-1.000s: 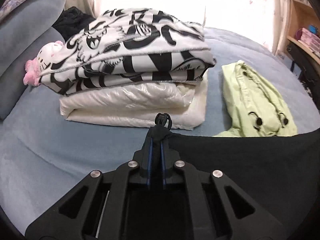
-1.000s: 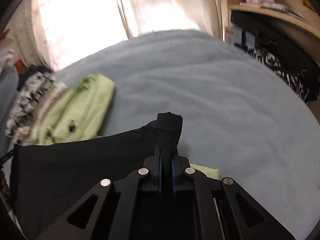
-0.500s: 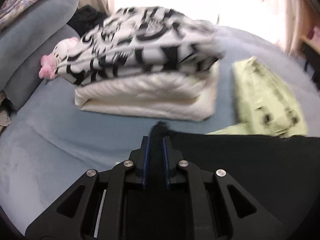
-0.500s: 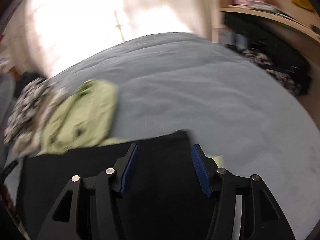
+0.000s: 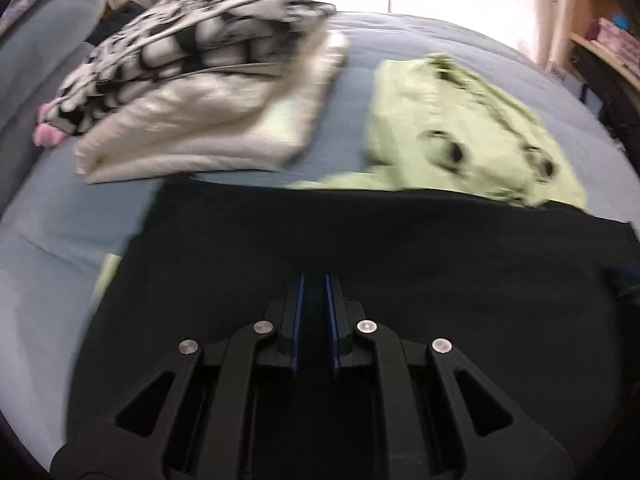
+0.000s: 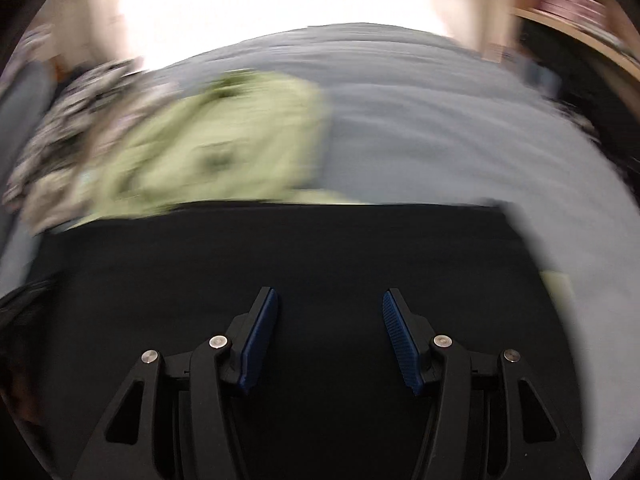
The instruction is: Fold large clothes
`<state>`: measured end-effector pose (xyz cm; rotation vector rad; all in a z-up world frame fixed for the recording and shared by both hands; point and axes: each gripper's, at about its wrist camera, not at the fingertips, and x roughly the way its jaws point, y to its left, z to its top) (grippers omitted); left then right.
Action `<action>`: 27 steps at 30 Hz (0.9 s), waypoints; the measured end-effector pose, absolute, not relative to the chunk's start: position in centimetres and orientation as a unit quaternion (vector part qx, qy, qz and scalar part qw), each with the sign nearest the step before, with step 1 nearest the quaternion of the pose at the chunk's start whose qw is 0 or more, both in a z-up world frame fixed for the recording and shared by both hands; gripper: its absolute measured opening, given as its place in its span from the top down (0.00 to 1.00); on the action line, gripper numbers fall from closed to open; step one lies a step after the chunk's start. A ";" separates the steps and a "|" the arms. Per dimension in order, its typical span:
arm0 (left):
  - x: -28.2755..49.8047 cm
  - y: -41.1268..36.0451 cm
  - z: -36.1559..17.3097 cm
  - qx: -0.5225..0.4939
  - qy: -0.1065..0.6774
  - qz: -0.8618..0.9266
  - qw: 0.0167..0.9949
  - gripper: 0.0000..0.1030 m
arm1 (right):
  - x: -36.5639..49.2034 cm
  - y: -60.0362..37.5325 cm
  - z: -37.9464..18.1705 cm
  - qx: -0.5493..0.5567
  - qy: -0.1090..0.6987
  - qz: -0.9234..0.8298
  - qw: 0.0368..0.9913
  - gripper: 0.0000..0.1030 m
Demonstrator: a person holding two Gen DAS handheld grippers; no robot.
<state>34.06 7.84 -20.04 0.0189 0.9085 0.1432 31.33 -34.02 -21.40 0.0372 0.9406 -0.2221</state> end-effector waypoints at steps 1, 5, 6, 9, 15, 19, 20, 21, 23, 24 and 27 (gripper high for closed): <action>34.3 8.8 -20.1 0.014 0.437 0.085 0.896 0.90 | 31.1 -36.5 -21.8 0.023 0.450 -0.139 0.882 0.47; 34.4 14.0 -20.8 -0.027 0.444 0.120 0.888 0.90 | 29.1 -44.3 -22.2 0.098 0.455 -0.200 0.862 0.46; 34.2 14.5 -20.7 -0.035 0.445 0.118 0.887 0.90 | 28.7 -45.1 -22.2 0.114 0.454 -0.200 0.861 0.46; 34.0 14.4 -20.5 -0.032 0.448 0.119 0.886 0.90 | 27.9 -45.2 -21.6 0.123 0.448 -0.201 0.862 0.46; 31.3 13.7 -17.9 -0.045 0.451 0.104 0.885 0.90 | 25.5 -41.9 -17.4 0.126 0.420 -0.158 0.885 0.46; 27.5 11.0 -15.4 -0.040 0.443 0.076 0.892 0.90 | 23.5 -35.5 -14.9 0.106 0.422 -0.100 0.895 0.46; 26.5 10.3 -15.0 -0.040 0.442 0.068 0.893 0.90 | 23.3 -33.7 -14.8 0.101 0.428 -0.082 0.894 0.46; 25.1 9.5 -14.5 -0.043 0.442 0.058 0.894 0.90 | 23.1 -31.8 -14.9 0.095 0.434 -0.065 0.894 0.46; 22.9 8.2 -13.9 -0.059 0.440 0.038 0.895 0.90 | 22.0 -27.8 -15.1 0.077 0.443 -0.034 0.892 0.46; 21.9 7.6 -13.8 -0.065 0.441 0.031 0.895 0.90 | 21.4 -26.0 -15.2 0.071 0.446 -0.017 0.892 0.46; 18.8 5.6 -14.1 -0.065 0.435 0.011 0.898 0.90 | 19.5 -20.9 -15.6 0.053 0.456 0.030 0.888 0.46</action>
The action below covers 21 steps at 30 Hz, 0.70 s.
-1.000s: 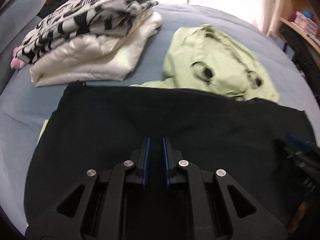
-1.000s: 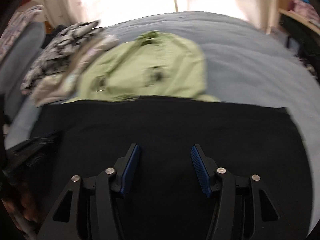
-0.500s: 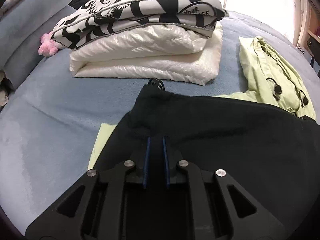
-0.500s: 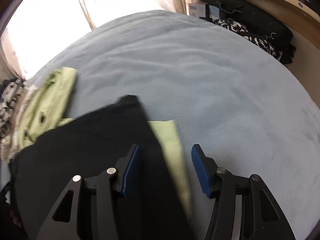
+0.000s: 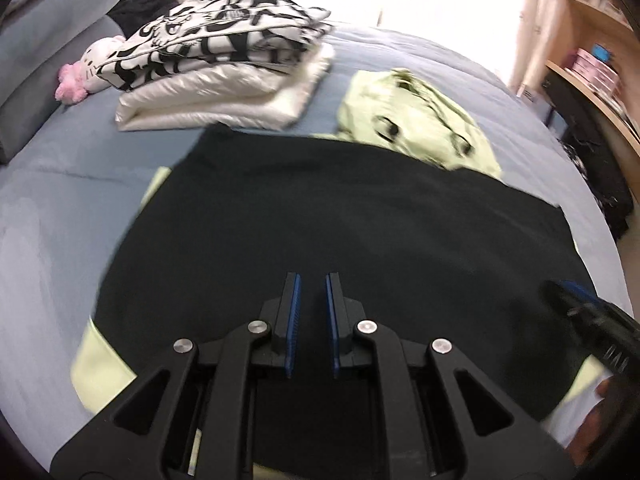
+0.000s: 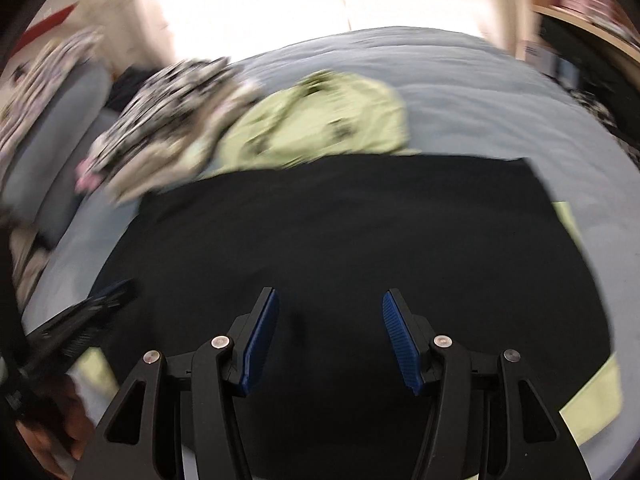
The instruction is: Fold large clothes
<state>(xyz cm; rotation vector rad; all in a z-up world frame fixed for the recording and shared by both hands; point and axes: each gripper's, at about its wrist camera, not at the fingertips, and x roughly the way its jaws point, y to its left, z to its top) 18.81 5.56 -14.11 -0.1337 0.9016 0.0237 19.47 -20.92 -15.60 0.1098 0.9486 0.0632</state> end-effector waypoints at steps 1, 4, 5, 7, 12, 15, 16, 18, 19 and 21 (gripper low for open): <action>18.2 5.1 -14.3 -0.063 0.435 0.011 0.898 0.90 | 18.7 -19.5 -15.9 0.046 0.461 0.047 0.885 0.46; 16.8 4.5 -16.5 -0.058 0.454 0.016 0.889 0.90 | 16.9 -17.4 -17.4 0.027 0.473 0.053 0.879 0.46; 16.7 4.9 -17.3 -0.053 0.462 0.026 0.885 0.90 | 16.6 -17.7 -18.1 0.019 0.482 0.044 0.875 0.46; 16.5 6.0 -17.9 -0.053 0.462 0.045 0.884 0.89 | 15.6 -19.2 -19.4 0.013 0.498 0.020 0.867 0.47; 15.1 11.2 -18.3 -0.124 0.463 0.076 0.875 0.89 | 11.4 -27.5 -20.2 0.004 0.492 -0.101 0.864 0.47; 14.3 12.5 -18.4 -0.154 0.456 0.062 0.874 0.89 | 8.9 -32.7 -20.2 0.077 0.485 -0.141 0.860 0.47; 14.1 12.6 -18.5 -0.157 0.455 0.061 0.875 0.89 | 8.3 -33.6 -20.3 0.096 0.483 -0.142 0.859 0.47; 13.8 12.0 -18.5 -0.144 0.454 0.068 0.877 0.89 | 7.7 -34.1 -20.2 0.117 0.479 -0.140 0.859 0.47; 13.9 12.0 -18.5 -0.136 0.455 0.071 0.877 0.89 | 7.5 -33.5 -20.1 0.104 0.480 -0.147 0.858 0.47; 13.7 11.2 -18.4 -0.114 0.456 0.080 0.879 0.89 | 7.6 -32.2 -20.1 0.071 0.485 -0.159 0.857 0.46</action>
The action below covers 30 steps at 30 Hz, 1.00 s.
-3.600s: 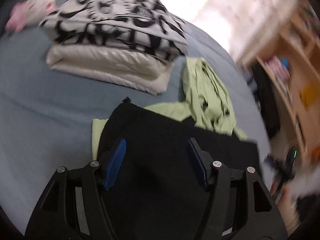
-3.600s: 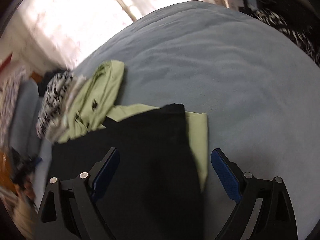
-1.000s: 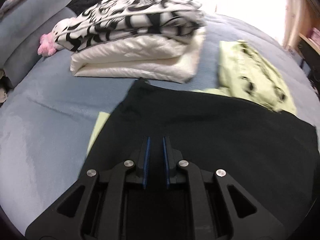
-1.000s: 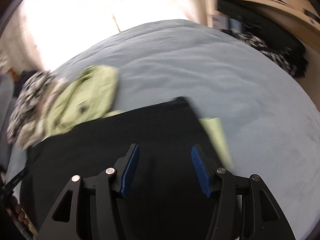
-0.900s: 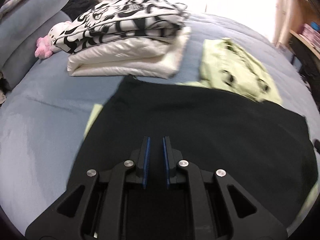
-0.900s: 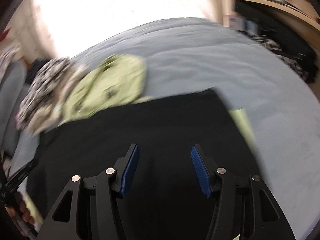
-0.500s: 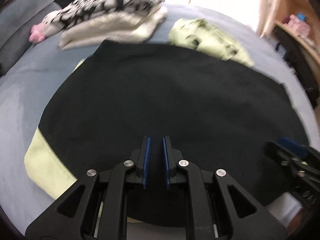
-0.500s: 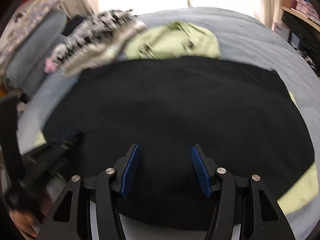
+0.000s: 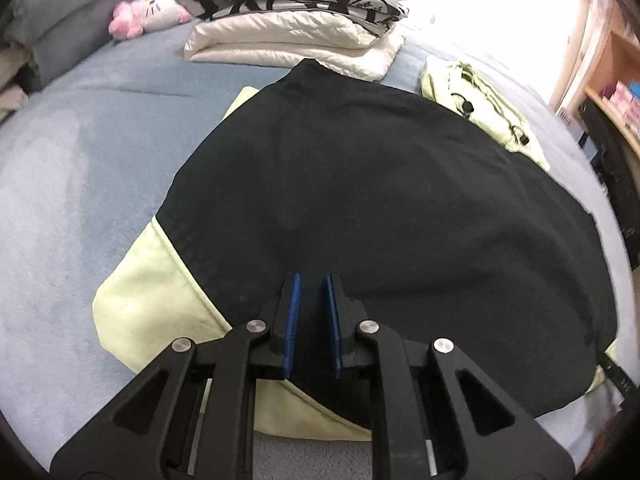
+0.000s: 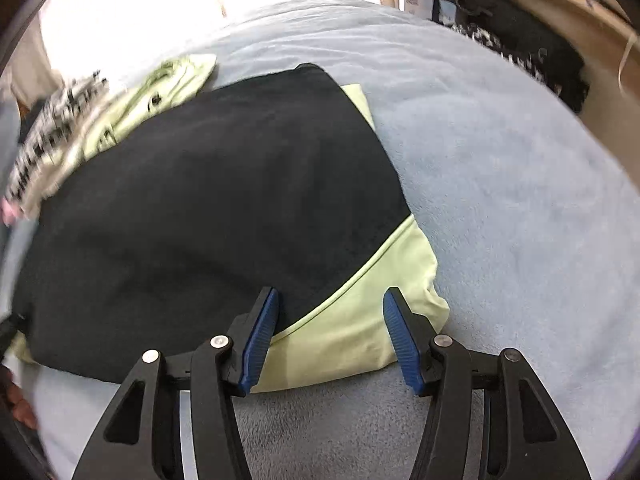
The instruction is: Fold large clothes
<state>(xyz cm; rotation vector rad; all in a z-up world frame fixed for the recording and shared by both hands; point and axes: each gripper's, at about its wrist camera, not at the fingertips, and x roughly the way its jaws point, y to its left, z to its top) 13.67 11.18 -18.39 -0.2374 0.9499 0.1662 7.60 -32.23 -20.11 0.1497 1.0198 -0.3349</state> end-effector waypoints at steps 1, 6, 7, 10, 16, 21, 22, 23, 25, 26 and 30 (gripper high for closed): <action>13.7 11.1 -18.4 -0.109 0.456 0.081 0.879 0.89 | 7.7 -31.7 -20.1 0.061 0.486 -0.165 0.856 0.45; 13.7 11.4 -17.8 -0.114 0.459 0.082 0.877 0.89 | 7.0 -31.0 -20.0 0.073 0.485 -0.170 0.854 0.41; 13.8 11.4 -17.7 -0.114 0.460 0.082 0.877 0.89 | 6.7 -30.7 -19.8 0.072 0.487 -0.170 0.854 0.41; 13.1 11.4 -17.1 -0.111 0.464 0.081 0.875 0.89 | 6.3 -30.7 -19.4 0.075 0.491 -0.171 0.851 0.41; 10.0 12.3 -15.9 -0.119 0.475 0.074 0.869 0.89 | 6.7 -31.7 -18.9 0.125 0.491 -0.143 0.850 0.41; 7.2 14.8 -15.9 -0.205 0.491 0.037 0.846 0.78 | 5.9 -30.4 -17.8 0.149 0.496 -0.101 0.849 0.40; 6.8 15.3 -16.0 -0.219 0.492 0.031 0.842 0.71 | 5.5 -30.0 -17.5 0.152 0.499 -0.092 0.848 0.40; 6.3 15.9 -16.1 -0.240 0.492 0.025 0.836 0.58 | 5.4 -29.7 -17.4 0.155 0.501 -0.085 0.847 0.40; 5.6 16.5 -16.2 -0.256 0.484 0.022 0.836 0.51 | 4.5 -28.9 -17.1 0.166 0.507 -0.066 0.843 0.40; 5.5 16.8 -16.2 -0.261 0.481 0.023 0.837 0.51 | 4.3 -28.7 -17.1 0.171 0.510 -0.061 0.841 0.40; 5.7 17.4 -16.8 -0.292 0.477 0.013 0.829 0.50 | 3.1 -28.0 -17.5 0.196 0.522 -0.041 0.829 0.40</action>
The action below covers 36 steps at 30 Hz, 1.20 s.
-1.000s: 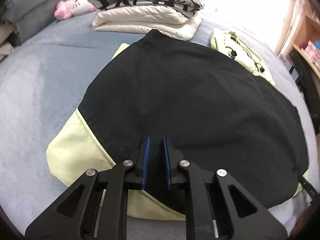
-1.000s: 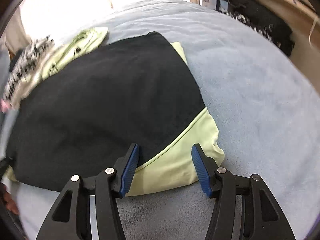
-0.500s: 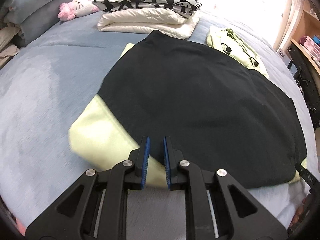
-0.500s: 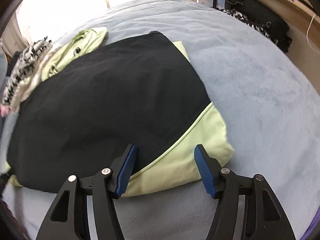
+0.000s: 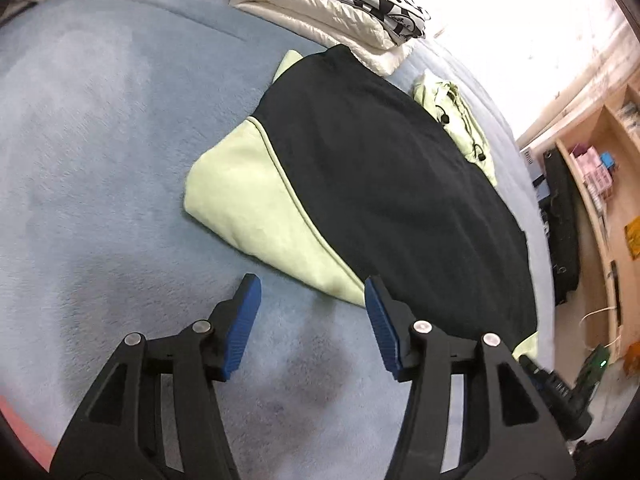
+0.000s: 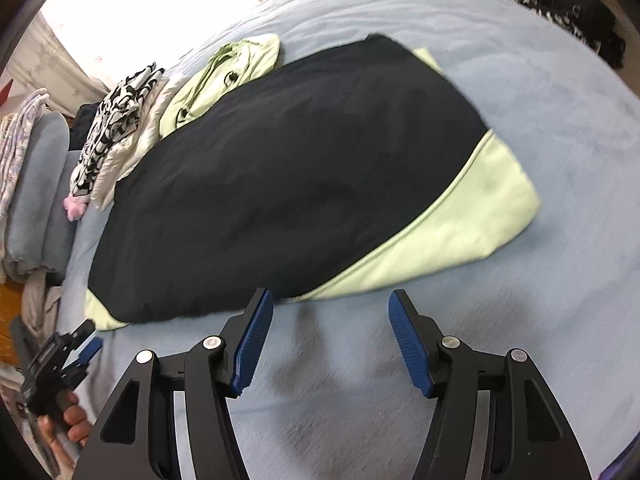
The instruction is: Fold large clothes
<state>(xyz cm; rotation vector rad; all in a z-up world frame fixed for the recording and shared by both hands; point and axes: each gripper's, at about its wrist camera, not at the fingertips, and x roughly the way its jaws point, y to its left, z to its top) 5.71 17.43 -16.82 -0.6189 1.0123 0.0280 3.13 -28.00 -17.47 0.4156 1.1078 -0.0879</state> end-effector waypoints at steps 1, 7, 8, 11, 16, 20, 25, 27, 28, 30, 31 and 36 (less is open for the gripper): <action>5.9 17.5 -17.1 -0.296 0.478 0.013 0.827 0.50 | 2.8 -27.9 -17.7 0.204 0.526 -0.039 0.825 0.40; 8.0 17.7 -19.1 -0.311 0.478 0.017 0.821 0.50 | 3.1 -28.5 -18.9 0.237 0.527 -0.043 0.815 0.36; 8.5 17.8 -19.2 -0.310 0.476 0.018 0.823 0.50 | 3.4 -28.7 -19.0 0.241 0.524 -0.044 0.815 0.35; 10.2 18.2 -19.7 -0.317 0.471 0.029 0.823 0.50 | 4.1 -29.4 -19.4 0.269 0.513 -0.052 0.814 0.32; 12.5 18.0 -19.5 -0.309 0.458 0.059 0.831 0.53 | 6.2 -31.8 -20.5 0.314 0.494 -0.078 0.807 0.32; 12.1 17.0 -18.6 -0.279 0.427 0.075 0.857 0.95 | 6.6 -32.6 -20.2 0.288 0.479 -0.103 0.823 0.64; 10.5 15.2 -16.6 -0.239 0.401 0.096 0.880 0.97 | 4.8 -35.0 -19.8 0.306 0.456 -0.096 0.830 0.91; 9.9 15.0 -16.3 -0.239 0.403 0.098 0.878 0.97 | 4.7 -35.1 -19.3 0.292 0.452 -0.097 0.837 0.93; 9.6 15.0 -16.2 -0.239 0.403 0.097 0.878 0.97 | 4.4 -35.2 -19.0 0.284 0.451 -0.098 0.841 0.93; 8.8 14.8 -15.9 -0.235 0.406 0.093 0.878 0.97 | 3.7 -35.4 -18.3 0.274 0.449 -0.099 0.845 0.94; 8.4 14.8 -15.7 -0.233 0.408 0.091 0.878 0.97 | 3.1 -35.5 -17.7 0.272 0.448 -0.098 0.846 0.94; 6.2 14.9 -15.2 -0.231 0.423 0.077 0.873 0.97 | -0.2 -35.8 -15.8 0.254 0.458 -0.092 0.847 0.95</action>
